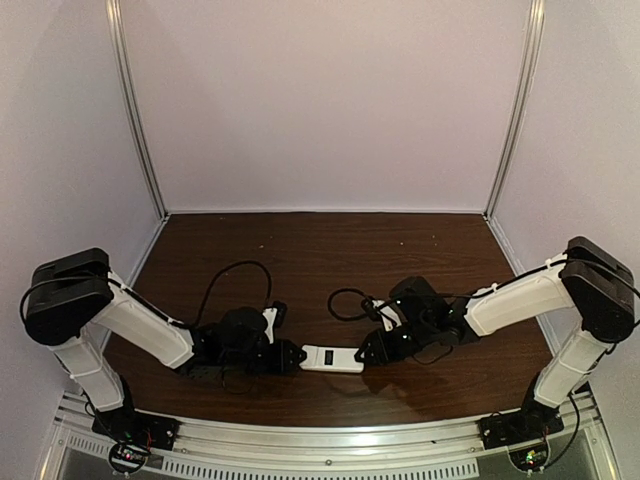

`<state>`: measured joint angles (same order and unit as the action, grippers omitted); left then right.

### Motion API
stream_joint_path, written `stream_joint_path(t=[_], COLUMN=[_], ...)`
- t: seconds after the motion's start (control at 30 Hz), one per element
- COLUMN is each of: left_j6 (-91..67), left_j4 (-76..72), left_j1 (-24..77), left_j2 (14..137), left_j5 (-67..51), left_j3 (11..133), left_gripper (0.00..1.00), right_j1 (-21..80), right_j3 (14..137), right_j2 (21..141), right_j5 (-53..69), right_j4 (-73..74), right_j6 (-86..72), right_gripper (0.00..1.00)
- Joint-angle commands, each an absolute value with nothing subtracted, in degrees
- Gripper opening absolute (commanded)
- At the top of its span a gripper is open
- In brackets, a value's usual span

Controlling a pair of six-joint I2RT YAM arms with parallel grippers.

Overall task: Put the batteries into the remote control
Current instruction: Hold the remote control at the center of the board.

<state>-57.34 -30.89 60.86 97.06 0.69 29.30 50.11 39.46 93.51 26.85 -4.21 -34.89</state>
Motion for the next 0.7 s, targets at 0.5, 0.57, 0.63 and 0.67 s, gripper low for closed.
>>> stream_joint_path(t=[0.5,0.57,0.63,0.67], left_j6=[-59.36,-59.65,-59.75,-59.81], left_j4=[-17.99,-17.73,-17.5,-17.24], left_j1=[61.04,61.08,61.01,61.07], left_j2=[99.43,99.77,99.97,99.94], left_j5=[-2.62,-2.95,-3.32,-3.51], left_j3=[29.82,29.8,29.72,29.66], left_gripper=[0.18,0.18,0.18,0.18], right_j1=[51.49,51.78,52.13,52.37], right_j3=[38.12,38.23,38.21,38.15], right_j2=[97.7,98.02,98.16,98.17], right_j5=[32.05,32.17,32.24,32.25], right_j4=[-12.84,-13.14,-13.77,-14.09], right_j6=[-38.14,-38.38,-38.78,-38.98], right_gripper=[0.24,0.23,0.22,0.22])
